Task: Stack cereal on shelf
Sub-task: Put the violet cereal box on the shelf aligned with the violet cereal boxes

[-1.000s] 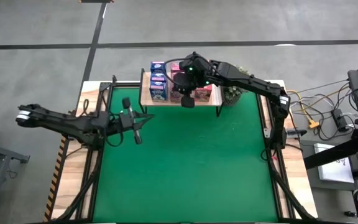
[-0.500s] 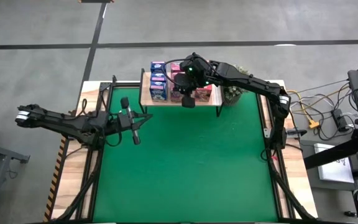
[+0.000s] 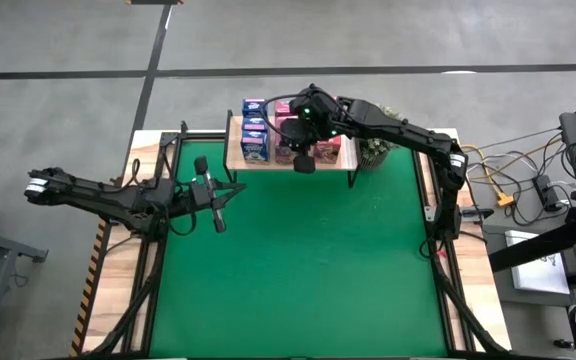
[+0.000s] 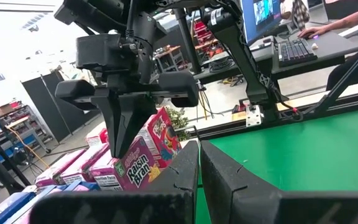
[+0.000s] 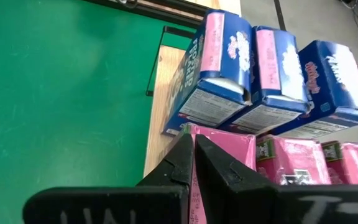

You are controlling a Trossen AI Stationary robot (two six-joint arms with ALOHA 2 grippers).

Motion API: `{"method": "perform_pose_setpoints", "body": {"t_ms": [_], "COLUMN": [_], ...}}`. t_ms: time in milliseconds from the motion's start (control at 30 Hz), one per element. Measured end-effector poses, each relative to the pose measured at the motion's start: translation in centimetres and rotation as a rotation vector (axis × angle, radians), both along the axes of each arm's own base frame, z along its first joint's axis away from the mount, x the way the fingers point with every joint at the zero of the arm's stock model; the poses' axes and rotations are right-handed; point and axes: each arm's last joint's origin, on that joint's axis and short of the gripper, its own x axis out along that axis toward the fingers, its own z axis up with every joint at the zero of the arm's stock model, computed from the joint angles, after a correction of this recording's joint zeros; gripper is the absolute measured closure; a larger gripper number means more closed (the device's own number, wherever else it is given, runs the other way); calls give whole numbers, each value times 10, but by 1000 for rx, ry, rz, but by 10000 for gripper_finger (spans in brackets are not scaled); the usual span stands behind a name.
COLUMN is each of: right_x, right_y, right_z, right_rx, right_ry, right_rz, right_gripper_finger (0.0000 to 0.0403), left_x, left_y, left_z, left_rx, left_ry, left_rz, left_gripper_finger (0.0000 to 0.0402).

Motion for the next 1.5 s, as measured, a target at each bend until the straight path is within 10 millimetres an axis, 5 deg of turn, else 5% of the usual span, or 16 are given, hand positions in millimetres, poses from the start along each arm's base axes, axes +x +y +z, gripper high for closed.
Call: {"method": "perform_pose_setpoints", "body": {"t_ms": [400, 700, 1500], "right_x": [-7, -18, -20], "right_y": [12, 27, 20], "right_z": [17, 6, -6], "right_rx": [-3, 62, 4], "right_ry": [-24, 150, 224], "right_rz": [26, 54, -33], "right_gripper_finger": [394, 394, 394], "left_x": [0, 0, 0], "left_y": [0, 0, 0], "left_z": [0, -3, -3], "left_rx": [-4, -28, -29], "left_ry": [2, 17, 19], "left_rz": [0, 4, 7], "left_gripper_finger": [402, 402, 402]}}
